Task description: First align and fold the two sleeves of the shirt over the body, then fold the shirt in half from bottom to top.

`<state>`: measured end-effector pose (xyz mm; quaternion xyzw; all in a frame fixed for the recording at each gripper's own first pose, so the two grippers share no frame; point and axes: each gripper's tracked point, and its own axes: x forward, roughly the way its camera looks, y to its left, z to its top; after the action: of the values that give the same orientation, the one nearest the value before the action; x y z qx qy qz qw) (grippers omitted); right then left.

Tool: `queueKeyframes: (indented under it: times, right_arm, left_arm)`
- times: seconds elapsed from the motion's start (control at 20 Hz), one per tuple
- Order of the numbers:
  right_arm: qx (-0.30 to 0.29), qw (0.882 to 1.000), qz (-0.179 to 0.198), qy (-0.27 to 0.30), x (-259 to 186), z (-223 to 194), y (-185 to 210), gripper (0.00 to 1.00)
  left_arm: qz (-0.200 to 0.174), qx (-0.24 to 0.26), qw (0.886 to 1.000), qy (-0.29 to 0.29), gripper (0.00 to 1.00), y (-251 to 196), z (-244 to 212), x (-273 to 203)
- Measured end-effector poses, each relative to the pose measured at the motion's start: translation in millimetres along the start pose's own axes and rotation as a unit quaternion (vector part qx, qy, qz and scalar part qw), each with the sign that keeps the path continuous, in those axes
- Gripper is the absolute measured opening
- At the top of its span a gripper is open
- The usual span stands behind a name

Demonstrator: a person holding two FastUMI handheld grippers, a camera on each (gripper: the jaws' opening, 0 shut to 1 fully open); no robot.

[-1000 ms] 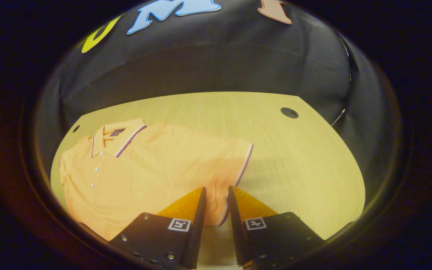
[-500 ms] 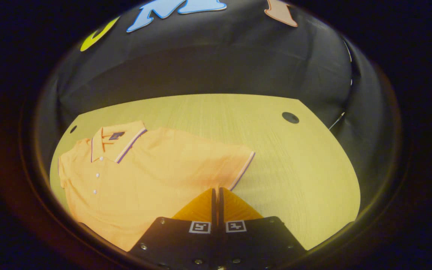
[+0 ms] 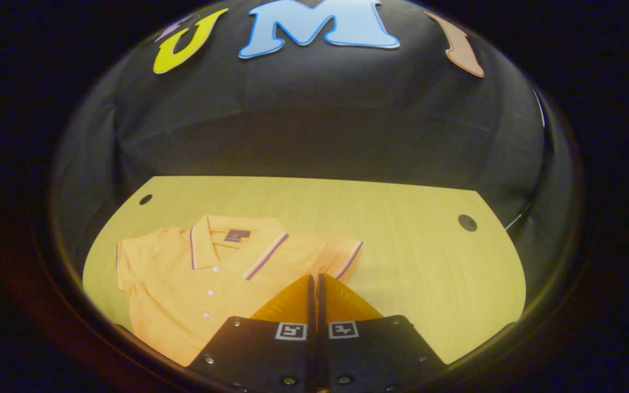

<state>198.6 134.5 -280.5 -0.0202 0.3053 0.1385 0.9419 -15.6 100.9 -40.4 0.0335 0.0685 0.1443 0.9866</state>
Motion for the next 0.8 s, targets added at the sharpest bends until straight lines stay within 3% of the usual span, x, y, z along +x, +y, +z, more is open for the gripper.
queueKeyframes:
  times: [0.35,0.65,0.75,0.8]
  right_arm:
    - [-0.055,0.996,0.062,0.020,10,-16,83,0.00]
    - [-0.074,0.994,0.063,0.052,20,-39,100,0.00]
    - [-0.068,0.993,0.073,0.062,19,-44,105,0.06]
    - [-0.067,0.993,0.070,0.066,19,-45,104,0.13]
  left_arm:
    - [0.030,-0.008,0.999,0.009,0.94,34,-13,-9]
    - [0.047,-0.014,0.999,0.020,0.94,54,-27,-13]
    - [0.046,-0.018,0.999,0.022,0.94,55,-30,-9]
    - [0.044,-0.019,0.999,0.024,0.94,55,-32,-8]
